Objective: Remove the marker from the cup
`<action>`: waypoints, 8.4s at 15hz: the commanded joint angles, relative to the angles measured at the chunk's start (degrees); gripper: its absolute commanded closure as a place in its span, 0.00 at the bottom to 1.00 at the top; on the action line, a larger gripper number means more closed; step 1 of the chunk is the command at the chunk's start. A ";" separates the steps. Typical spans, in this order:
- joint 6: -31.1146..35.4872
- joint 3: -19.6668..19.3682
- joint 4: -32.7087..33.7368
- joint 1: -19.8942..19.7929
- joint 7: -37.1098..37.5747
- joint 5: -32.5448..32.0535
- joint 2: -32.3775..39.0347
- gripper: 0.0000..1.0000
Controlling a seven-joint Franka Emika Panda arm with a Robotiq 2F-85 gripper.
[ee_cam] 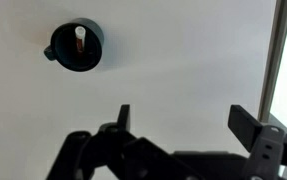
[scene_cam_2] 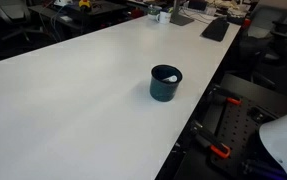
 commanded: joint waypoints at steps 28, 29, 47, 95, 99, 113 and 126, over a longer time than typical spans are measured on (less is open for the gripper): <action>-0.15 -0.36 0.11 0.34 0.22 -0.34 0.05 0.00; -0.15 -0.36 0.11 0.34 0.22 -0.34 0.05 0.00; -0.15 -0.36 0.11 0.34 0.22 -0.34 0.05 0.00; -0.15 -0.36 0.11 0.34 0.22 -0.34 0.05 0.00; -0.15 -0.36 0.11 0.34 0.22 -0.34 0.05 0.00; 0.38 -4.65 5.67 -9.26 5.73 -3.94 18.69 0.00; 4.61 -11.47 3.74 -7.64 2.70 -4.27 36.33 0.00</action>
